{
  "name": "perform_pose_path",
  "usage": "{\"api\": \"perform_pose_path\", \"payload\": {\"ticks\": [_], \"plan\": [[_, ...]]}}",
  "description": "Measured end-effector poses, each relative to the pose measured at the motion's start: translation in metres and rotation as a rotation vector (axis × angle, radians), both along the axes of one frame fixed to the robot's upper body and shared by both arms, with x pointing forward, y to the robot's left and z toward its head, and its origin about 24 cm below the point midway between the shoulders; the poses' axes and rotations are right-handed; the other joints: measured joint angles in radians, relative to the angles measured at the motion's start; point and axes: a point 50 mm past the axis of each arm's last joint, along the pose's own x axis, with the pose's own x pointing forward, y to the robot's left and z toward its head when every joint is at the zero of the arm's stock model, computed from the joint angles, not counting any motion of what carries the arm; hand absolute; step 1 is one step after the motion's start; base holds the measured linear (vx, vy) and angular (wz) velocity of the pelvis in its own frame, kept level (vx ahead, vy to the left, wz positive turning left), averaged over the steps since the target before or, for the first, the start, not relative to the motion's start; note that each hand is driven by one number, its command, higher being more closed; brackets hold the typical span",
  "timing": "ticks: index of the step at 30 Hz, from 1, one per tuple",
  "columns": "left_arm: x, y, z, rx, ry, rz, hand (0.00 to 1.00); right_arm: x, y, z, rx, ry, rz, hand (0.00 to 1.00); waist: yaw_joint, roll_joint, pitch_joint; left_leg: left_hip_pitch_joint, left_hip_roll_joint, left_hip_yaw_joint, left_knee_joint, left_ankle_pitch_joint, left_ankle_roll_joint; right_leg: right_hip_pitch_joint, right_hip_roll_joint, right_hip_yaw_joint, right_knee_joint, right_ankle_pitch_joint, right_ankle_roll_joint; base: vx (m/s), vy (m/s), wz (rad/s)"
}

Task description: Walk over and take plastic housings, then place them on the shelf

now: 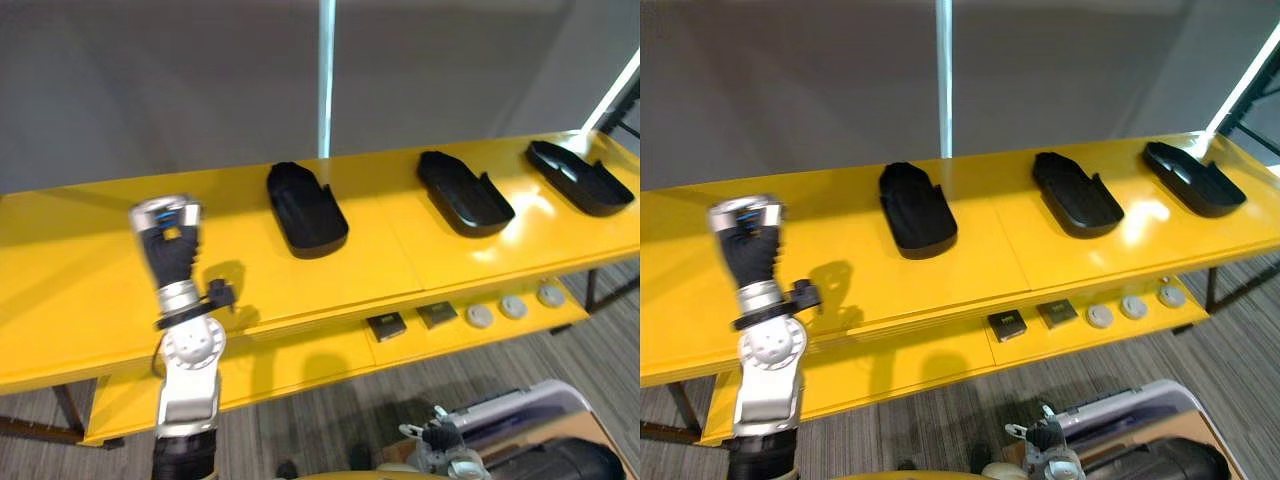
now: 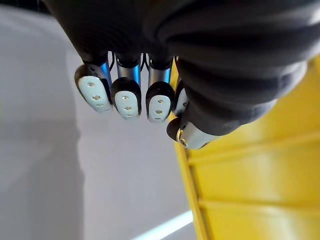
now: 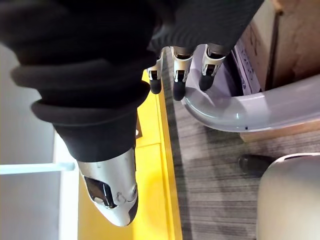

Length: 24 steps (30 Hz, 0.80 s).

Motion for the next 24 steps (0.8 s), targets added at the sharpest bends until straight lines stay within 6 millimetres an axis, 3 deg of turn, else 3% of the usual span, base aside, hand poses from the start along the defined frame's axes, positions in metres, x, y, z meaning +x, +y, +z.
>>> {"api": "perform_pose_path", "payload": {"ticks": [1, 3, 6, 9, 10, 12, 13, 16, 19, 24], "plan": [[-0.015, 0.021, -0.009, -0.082, -0.006, 0.083, 1.00, -0.005, -0.002, -0.001, -0.007, 0.014, -0.001, 0.00, 0.004, -0.001, -0.002, 0.000, -0.003, -0.031, -0.004, 0.001, 0.003, 0.012, -0.004, -0.031, 0.000, -0.013, 0.003, -0.04, -0.011, 0.59], [-0.035, 0.042, -0.022, -0.156, 0.014, 0.188, 1.00, -0.012, -0.003, -0.003, -0.010, 0.032, -0.005, 0.00, 0.014, -0.001, -0.004, -0.001, -0.004, -0.051, -0.005, 0.001, 0.003, 0.019, -0.004, -0.051, 0.000, -0.021, 0.002, -0.01, -0.018, 0.44], [-0.057, 0.064, -0.070, -0.301, 0.198, 0.293, 1.00, -0.024, -0.003, -0.006, -0.010, 0.076, -0.014, 0.00, 0.050, -0.004, -0.009, -0.003, 0.001, -0.069, -0.004, 0.001, 0.003, 0.022, -0.004, -0.081, 0.017, -0.043, 0.003, 0.01, -0.025, 0.27], [-0.075, 0.069, -0.133, -0.442, 0.484, 0.323, 1.00, -0.029, -0.002, -0.006, -0.008, 0.098, -0.013, 0.00, 0.057, -0.009, -0.014, -0.003, 0.007, -0.067, 0.007, -0.001, 0.003, 0.019, -0.005, -0.098, 0.051, -0.070, 0.001, 0.02, -0.017, 0.15], [-0.084, 0.068, -0.161, -0.497, 0.621, 0.321, 1.00, -0.026, -0.001, -0.005, -0.005, 0.084, -0.012, 0.00, 0.056, -0.011, -0.015, -0.003, 0.010, -0.056, 0.018, -0.006, 0.006, 0.010, -0.006, -0.095, 0.068, -0.077, -0.002, 0.04, -0.009, -0.12], [-0.096, 0.062, -0.195, -0.551, 0.798, 0.311, 1.00, -0.017, 0.003, 0.000, 0.002, 0.034, -0.007, 0.00, 0.052, -0.010, -0.015, -0.002, 0.013, -0.042, 0.030, -0.007, 0.000, 0.008, -0.006, -0.088, 0.079, -0.078, -0.003, 0.02, 0.000, -0.21], [-0.104, 0.051, -0.222, -0.597, 0.946, 0.260, 0.00, -0.007, 0.007, 0.006, 0.008, -0.022, 0.001, 0.00, 0.052, -0.008, -0.018, 0.001, 0.015, -0.031, 0.034, -0.012, -0.002, 0.008, -0.004, -0.084, 0.082, -0.079, -0.004, 0.01, 0.003, -0.18], [-0.120, 0.019, -0.264, -0.663, 1.188, 0.145, 0.00, 0.004, 0.023, 0.010, 0.050, -0.068, 0.004, 0.00, 0.053, 0.002, -0.030, 0.003, 0.017, -0.021, 0.032, -0.013, -0.002, 0.005, -0.002, -0.072, 0.080, -0.079, -0.004, 0.01, 0.006, -0.10], [-0.138, -0.006, -0.290, -0.723, 1.349, 0.084, 0.00, 0.003, 0.028, 0.008, 0.065, -0.061, 0.002, 0.00, 0.054, 0.020, -0.042, 0.006, 0.018, -0.014, 0.030, -0.017, -0.002, 0.006, 0.000, -0.061, 0.079, -0.080, -0.005, 0.02, 0.009, -0.07], [-0.153, -0.018, -0.304, -0.720, 1.480, 0.054, 0.00, -0.003, 0.019, 0.002, 0.047, -0.016, -0.020, 0.00, 0.053, 0.032, -0.047, 0.021, 0.023, 0.009, 0.018, -0.018, -0.004, 0.005, 0.007, -0.036, 0.076, -0.080, -0.006, 0.01, -0.001, -0.14]]}}
